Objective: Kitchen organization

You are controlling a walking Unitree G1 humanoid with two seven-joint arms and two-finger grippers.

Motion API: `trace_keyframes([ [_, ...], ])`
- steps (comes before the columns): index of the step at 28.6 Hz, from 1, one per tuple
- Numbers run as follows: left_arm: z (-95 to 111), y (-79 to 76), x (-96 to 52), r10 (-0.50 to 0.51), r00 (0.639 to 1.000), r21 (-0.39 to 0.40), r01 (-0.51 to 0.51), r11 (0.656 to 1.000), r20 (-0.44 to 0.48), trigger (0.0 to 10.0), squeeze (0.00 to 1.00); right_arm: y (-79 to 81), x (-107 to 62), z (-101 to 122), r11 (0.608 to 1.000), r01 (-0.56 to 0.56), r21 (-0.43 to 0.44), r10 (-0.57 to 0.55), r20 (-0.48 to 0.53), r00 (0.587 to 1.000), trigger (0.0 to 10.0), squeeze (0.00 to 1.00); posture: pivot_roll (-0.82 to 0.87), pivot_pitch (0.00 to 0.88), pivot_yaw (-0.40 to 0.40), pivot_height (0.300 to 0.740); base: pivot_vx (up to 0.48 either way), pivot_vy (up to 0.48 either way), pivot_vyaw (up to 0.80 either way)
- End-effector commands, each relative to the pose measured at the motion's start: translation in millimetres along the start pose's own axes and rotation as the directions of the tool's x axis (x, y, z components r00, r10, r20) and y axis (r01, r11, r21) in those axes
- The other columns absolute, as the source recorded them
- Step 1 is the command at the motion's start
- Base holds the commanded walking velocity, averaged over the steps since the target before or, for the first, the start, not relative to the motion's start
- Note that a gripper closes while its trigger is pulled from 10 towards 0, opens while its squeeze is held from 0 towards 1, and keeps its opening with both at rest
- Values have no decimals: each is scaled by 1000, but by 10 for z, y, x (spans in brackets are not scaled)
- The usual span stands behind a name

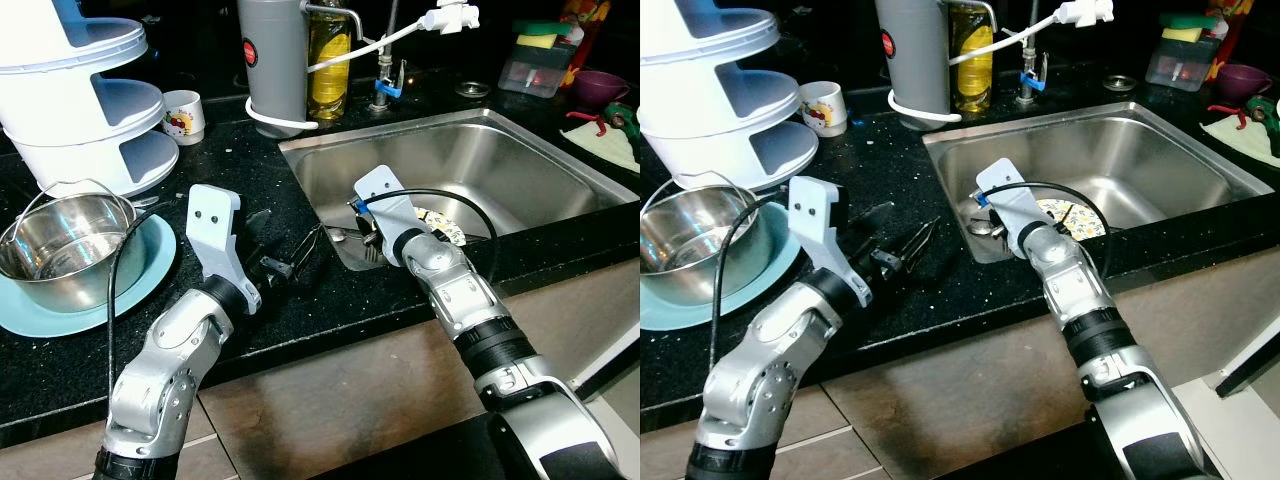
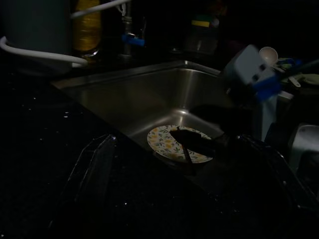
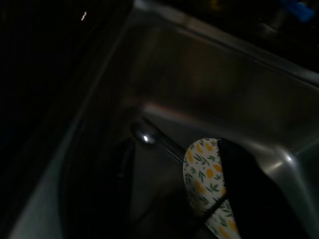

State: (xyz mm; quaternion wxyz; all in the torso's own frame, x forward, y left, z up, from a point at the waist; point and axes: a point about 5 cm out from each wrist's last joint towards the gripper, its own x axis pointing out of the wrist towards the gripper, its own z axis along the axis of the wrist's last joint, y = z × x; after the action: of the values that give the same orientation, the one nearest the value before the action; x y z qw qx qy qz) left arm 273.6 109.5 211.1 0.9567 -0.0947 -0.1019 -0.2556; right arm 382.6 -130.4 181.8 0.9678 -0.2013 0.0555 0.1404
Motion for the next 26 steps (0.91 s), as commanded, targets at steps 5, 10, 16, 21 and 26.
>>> trace_keyframes([
  [5,6,49,6,22,1000,23,-22,999,3,10000,0,-85,-28,111,986,18,163,-36,108,994,10000,741,17,0,7,740,0,0,0],
  [10,88,135,9,88,995,87,-91,992,42,10000,0,3,-171,411,898,-224,380,56,406,912,10000,0,20,0,4,740,0,0,0],
  [16,368,330,-2,233,961,256,-266,929,152,10000,0,73,-253,488,848,-327,417,82,505,859,10000,0,20,0,2,740,0,0,604],
  [21,511,339,4,225,956,321,-276,906,187,10000,0,81,-255,491,846,-334,415,87,511,855,10000,0,20,0,2,740,0,0,800],
  [26,680,351,9,165,968,368,-226,902,190,10000,0,87,-274,486,843,-353,407,103,521,847,10000,0,26,0,4,740,0,0,800],
])
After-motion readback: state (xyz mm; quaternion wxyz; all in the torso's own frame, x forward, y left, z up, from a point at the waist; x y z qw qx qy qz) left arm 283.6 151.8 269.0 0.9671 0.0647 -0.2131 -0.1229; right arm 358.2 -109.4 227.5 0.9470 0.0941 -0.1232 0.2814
